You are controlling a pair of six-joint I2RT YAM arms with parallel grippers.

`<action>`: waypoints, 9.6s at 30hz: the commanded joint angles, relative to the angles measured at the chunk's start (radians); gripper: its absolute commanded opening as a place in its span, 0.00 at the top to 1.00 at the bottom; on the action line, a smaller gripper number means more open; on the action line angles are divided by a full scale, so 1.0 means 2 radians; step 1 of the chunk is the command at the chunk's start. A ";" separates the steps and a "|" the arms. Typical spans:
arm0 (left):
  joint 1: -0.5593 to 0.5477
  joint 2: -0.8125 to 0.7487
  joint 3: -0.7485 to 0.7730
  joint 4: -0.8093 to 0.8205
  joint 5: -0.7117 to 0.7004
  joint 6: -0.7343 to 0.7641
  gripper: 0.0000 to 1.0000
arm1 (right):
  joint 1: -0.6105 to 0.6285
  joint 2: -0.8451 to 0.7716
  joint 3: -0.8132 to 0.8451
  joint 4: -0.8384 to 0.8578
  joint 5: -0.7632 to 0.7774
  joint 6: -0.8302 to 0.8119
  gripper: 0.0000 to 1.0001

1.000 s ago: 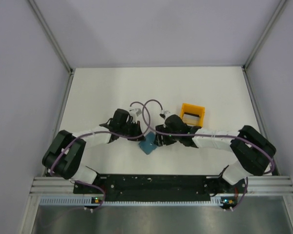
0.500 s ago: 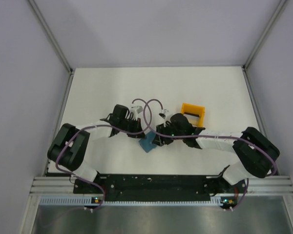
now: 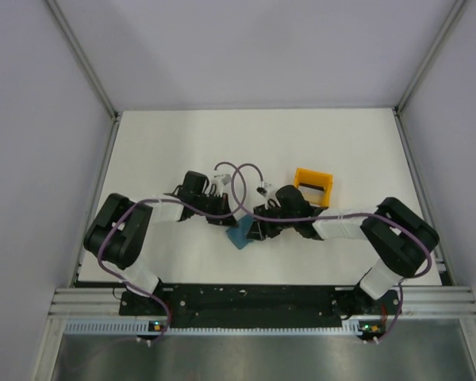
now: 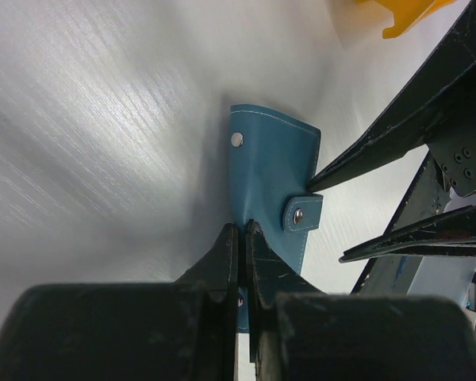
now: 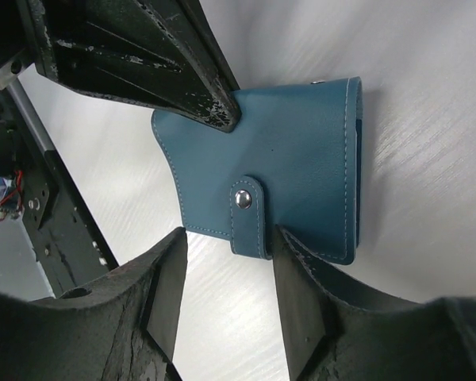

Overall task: Put the credit cards into the card holder
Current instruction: Open the card holder at the center of the board, then pick up the credit card from the storage box.

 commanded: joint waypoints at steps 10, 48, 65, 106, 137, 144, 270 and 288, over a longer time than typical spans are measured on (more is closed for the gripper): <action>0.006 0.006 0.006 0.027 0.008 0.006 1.00 | -0.003 0.067 0.001 0.103 -0.122 0.053 0.67; 0.038 0.023 -0.012 0.049 -0.072 -0.069 1.00 | 0.064 0.005 -0.085 0.272 -0.108 -0.164 1.00; 0.038 0.009 -0.026 0.066 -0.028 -0.055 1.00 | 0.062 0.075 0.023 0.078 -0.034 -0.131 0.91; -0.129 -0.159 0.083 -0.070 -0.260 -0.022 0.02 | -0.135 -0.308 -0.001 -0.243 0.356 -0.043 0.39; -0.193 0.056 0.209 -0.035 -0.294 -0.079 0.09 | -0.197 -0.285 -0.053 -0.222 0.145 0.016 0.54; -0.166 0.065 0.212 -0.015 -0.297 -0.076 0.26 | -0.196 -0.341 0.008 -0.290 0.205 -0.058 0.50; -0.130 0.035 0.129 0.091 -0.222 -0.149 0.24 | -0.130 -0.056 0.121 -0.303 0.188 -0.190 0.80; -0.126 0.038 0.129 0.094 -0.218 -0.154 0.24 | -0.129 -0.091 0.118 -0.314 0.112 -0.185 0.75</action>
